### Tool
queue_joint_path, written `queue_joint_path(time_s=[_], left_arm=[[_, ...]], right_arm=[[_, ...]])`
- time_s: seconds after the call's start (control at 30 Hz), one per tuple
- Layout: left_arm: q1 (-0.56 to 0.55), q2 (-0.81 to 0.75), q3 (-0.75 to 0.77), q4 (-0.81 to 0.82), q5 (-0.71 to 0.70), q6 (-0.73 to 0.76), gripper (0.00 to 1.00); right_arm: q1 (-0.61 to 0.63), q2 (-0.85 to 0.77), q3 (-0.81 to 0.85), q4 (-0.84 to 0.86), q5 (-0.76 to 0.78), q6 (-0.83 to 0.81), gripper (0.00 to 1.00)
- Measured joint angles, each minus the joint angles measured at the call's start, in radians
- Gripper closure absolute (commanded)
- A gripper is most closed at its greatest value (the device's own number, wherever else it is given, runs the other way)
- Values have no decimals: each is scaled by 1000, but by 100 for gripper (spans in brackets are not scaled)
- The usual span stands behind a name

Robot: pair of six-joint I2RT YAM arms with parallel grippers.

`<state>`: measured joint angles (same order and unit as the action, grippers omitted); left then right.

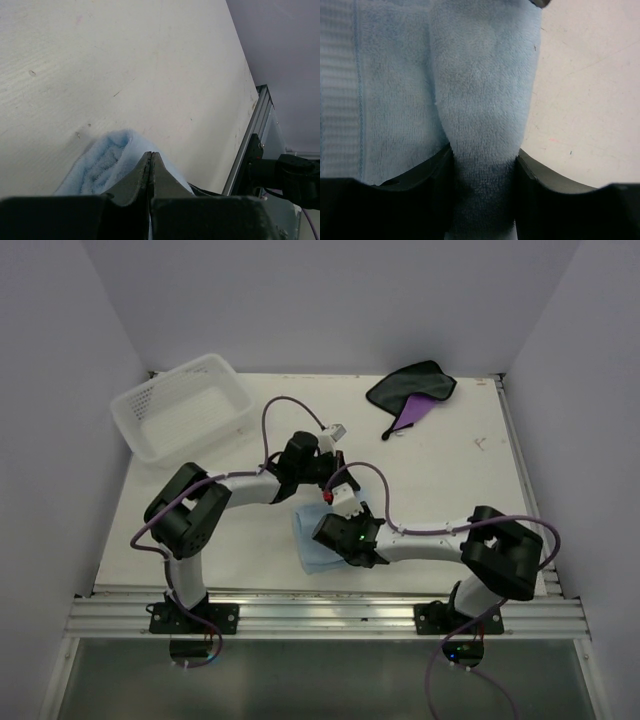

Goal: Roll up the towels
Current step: Roll the towel

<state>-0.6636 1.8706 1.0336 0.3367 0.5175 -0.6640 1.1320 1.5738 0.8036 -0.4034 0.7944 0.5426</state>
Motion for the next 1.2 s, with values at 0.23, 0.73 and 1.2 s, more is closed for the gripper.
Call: queue_joint_path(time_s=[0.23,0.73,1.2], left_arm=[[-11,-10,-19,23,7,-37,100],[-36,-28,-68,50,19,-63,100],[-44,-29,-130,73,18,-90,100]], right_arm=[[81,149,132,-141,134,40,50],[166,377,323,-416,315,169,49],[205,492,391,-550,372,237,45]])
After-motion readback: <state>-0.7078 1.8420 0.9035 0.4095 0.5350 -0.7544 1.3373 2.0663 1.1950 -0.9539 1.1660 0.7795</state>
